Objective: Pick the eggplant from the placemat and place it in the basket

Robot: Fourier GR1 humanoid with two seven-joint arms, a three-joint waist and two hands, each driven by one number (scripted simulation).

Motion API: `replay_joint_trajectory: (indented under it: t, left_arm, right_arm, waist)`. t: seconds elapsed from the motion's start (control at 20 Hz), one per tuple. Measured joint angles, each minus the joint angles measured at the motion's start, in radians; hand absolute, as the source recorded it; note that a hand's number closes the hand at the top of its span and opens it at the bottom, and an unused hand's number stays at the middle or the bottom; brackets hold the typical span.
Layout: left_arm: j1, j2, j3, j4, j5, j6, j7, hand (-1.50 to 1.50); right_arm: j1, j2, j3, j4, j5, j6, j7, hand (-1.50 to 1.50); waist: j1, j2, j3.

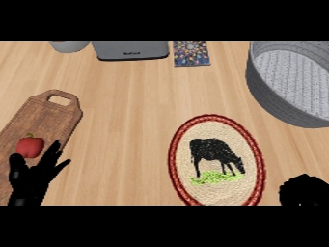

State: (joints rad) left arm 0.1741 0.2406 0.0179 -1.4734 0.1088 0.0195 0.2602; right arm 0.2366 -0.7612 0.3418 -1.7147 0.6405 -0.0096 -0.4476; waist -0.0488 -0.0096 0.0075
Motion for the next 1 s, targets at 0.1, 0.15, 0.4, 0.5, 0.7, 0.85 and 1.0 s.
replay_joint_trajectory:
  t: [0.1, 0.15, 0.4, 0.5, 0.7, 0.85, 1.0]
  left_arm:
    - [0.004, -0.002, 0.002, -0.002, 0.0, 0.002, -0.006, 0.0]
    - [0.01, -0.006, -0.003, -0.009, -0.003, 0.005, -0.008, 0.0]
    - [0.016, -0.007, -0.005, -0.023, -0.006, 0.007, 0.003, 0.0]
    - [0.013, -0.012, -0.012, -0.018, -0.016, 0.011, -0.002, 0.0]
    - [-0.002, -0.014, -0.015, -0.016, -0.014, 0.003, 0.007, 0.0]
    - [-0.008, -0.018, -0.022, -0.014, -0.018, -0.003, 0.0, 0.0]
    - [-0.027, -0.013, -0.022, -0.003, -0.019, -0.014, 0.008, 0.0]
  right_arm:
    - [0.02, 0.033, -0.04, -0.041, -0.146, 0.031, -0.033, 1.5]
    - [0.023, 0.04, -0.074, -0.065, -0.22, 0.049, -0.045, 1.5]
    - [0.044, -0.011, -0.301, -0.18, -0.57, 0.169, -0.042, 1.5]
    - [0.038, -0.056, -0.408, -0.195, -0.7, 0.225, -0.001, 1.5]
    - [-0.007, -0.148, -0.614, -0.177, -0.922, 0.3, 0.124, 1.5]
    - [-0.068, -0.22, -0.729, -0.133, -1.079, 0.341, 0.244, 1.5]
    - [-0.148, -0.296, -0.797, -0.05, -1.182, 0.371, 0.343, 1.5]
  waist:
    - [-0.002, 0.001, 0.0]
    - [-0.003, 0.0, 0.0]
    - [-0.006, -0.002, -0.003]
    - [-0.002, -0.001, -0.004]
    - [0.014, 0.001, -0.005]
    - [0.028, 0.002, -0.005]
    - [0.042, 0.005, -0.005]
